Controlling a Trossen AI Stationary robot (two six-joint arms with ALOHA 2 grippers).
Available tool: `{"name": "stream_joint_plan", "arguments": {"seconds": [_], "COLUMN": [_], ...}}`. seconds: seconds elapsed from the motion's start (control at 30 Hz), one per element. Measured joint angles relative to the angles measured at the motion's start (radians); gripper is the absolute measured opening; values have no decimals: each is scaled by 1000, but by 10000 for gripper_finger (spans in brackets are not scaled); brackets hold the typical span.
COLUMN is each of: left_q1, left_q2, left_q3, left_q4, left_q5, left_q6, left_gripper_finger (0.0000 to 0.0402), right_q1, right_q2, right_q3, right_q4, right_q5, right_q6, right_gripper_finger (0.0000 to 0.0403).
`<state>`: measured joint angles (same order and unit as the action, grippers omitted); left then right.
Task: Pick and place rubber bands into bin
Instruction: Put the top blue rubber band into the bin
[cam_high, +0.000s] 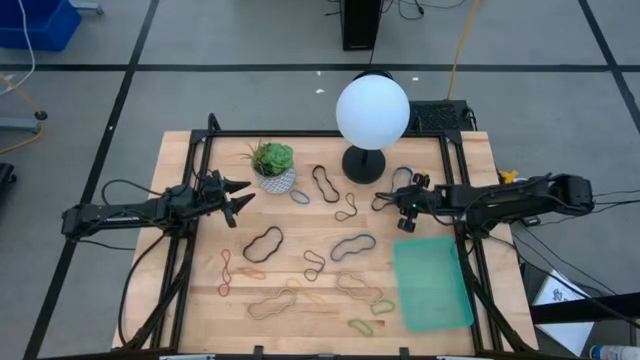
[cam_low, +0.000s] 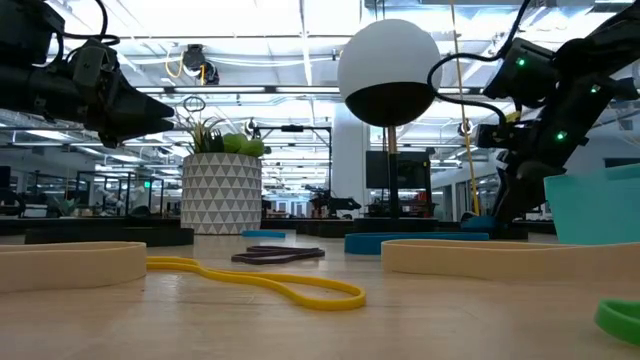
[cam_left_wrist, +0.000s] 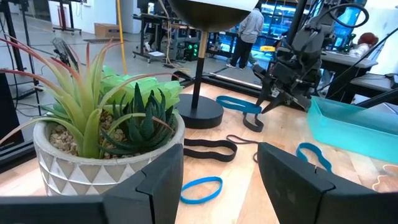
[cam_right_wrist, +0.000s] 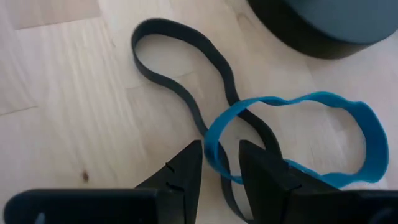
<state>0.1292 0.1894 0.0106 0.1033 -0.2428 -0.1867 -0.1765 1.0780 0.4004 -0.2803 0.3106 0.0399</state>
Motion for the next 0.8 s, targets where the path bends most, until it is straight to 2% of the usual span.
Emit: {"name": "stream_joint_plan", "arguments": {"seconds": [0.17, 0.43, 0.63, 0.8], "left_q1": [0, 0, 0, 0], "left_q2": [0, 0, 0, 0], "left_q3": [0, 0, 0, 0], "left_q4": [-3, -3, -3, -3], "left_q5": [-1, -1, -1, -1], "left_q6": [0, 6, 27, 27], "left_gripper_finger": [214, 214, 214, 214], "right_q1": [-15, -14, -12, -12], "right_q2": [11, 11, 0, -68], "right_q3": [0, 1, 1, 1], "right_q4": [20, 22, 22, 25], "right_q5": [-1, -1, 7, 7], "right_q6": [-2, -7, 23, 38], "right_gripper_finger": [85, 6, 3, 2]}}
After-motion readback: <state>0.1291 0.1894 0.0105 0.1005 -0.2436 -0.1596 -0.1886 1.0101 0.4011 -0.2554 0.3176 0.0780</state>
